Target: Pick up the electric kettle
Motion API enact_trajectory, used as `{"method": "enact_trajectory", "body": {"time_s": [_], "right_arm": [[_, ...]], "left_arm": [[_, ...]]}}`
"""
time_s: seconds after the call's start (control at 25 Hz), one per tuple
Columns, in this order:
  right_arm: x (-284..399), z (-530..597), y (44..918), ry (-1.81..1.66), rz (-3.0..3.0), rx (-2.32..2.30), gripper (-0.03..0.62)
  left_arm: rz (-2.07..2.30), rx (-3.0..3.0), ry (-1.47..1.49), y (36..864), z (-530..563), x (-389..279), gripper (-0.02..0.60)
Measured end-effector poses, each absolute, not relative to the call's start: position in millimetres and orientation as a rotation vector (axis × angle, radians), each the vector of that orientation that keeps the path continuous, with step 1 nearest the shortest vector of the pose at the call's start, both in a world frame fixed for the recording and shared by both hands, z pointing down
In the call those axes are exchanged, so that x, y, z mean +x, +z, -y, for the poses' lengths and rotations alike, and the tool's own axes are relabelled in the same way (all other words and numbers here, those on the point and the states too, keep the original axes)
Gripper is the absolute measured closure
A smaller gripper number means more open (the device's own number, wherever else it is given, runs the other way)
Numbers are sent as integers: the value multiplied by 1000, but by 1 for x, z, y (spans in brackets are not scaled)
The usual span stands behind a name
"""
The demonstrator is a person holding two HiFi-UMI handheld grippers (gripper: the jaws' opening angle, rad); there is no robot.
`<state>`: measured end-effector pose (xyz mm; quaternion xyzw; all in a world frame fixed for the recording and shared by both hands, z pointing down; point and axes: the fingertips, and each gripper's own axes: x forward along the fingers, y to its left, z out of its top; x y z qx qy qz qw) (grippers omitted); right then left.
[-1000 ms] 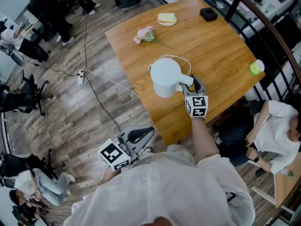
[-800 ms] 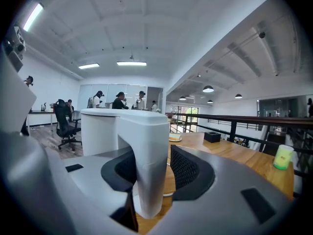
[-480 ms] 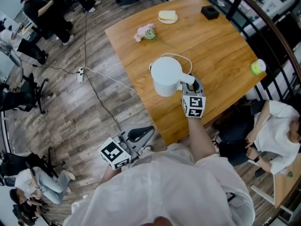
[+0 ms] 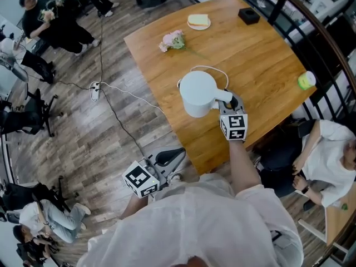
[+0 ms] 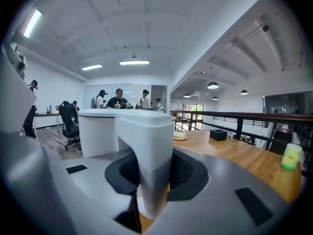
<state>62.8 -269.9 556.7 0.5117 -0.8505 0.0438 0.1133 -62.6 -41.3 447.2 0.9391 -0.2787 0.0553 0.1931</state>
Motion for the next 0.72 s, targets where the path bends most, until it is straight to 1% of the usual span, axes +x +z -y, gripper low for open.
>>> {"method": "enact_trajectory", "body": {"time_s": [0.32, 0.6, 0.72], "right_arm": [[64, 268, 558, 148, 2499, 1457, 496], [62, 269, 559, 163, 2502, 1413, 496], [60, 269, 558, 164, 2506, 1406, 496]], "left_arm": [[838, 2639, 175, 480, 66, -71, 572], [910, 2774, 292, 512, 108, -83, 569], [940, 2780, 332, 523, 126, -88, 540]]}}
